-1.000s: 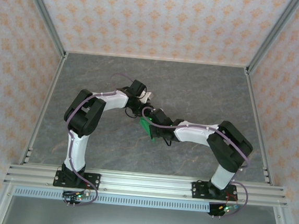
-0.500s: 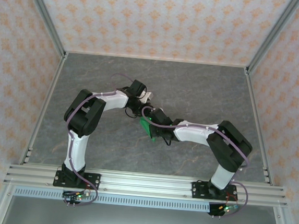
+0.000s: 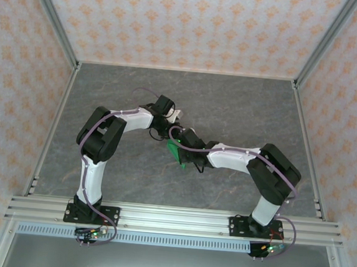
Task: Fold a paper plane with a square sheet of paper (fold left side to right side)
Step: Third fold the triangle at the center of the table.
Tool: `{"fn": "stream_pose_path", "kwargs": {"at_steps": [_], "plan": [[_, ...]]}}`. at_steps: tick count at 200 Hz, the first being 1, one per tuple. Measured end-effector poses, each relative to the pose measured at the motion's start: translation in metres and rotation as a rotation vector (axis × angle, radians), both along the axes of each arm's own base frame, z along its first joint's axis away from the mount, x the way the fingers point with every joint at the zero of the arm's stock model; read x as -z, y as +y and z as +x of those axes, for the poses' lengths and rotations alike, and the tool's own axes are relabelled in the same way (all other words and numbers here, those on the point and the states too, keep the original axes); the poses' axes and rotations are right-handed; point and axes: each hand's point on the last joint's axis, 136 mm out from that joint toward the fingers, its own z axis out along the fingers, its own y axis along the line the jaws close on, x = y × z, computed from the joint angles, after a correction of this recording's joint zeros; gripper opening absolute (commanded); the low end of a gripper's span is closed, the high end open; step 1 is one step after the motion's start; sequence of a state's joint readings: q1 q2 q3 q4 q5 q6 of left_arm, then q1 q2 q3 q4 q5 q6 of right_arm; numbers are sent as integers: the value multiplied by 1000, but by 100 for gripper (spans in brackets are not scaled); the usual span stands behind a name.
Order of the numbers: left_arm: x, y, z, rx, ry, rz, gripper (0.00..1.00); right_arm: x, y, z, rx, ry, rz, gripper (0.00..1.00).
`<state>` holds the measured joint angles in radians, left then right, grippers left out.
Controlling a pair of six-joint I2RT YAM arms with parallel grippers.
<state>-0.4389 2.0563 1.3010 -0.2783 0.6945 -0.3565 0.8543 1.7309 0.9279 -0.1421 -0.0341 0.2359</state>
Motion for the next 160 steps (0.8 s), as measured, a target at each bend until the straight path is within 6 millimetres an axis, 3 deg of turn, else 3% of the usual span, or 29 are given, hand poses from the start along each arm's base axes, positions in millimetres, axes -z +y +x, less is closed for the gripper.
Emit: {"fn": "stream_pose_path", "kwargs": {"at_steps": [160], "plan": [[0,0,0,1,-1,3,25,9,-5,-1,6,16,-34,0]]}}
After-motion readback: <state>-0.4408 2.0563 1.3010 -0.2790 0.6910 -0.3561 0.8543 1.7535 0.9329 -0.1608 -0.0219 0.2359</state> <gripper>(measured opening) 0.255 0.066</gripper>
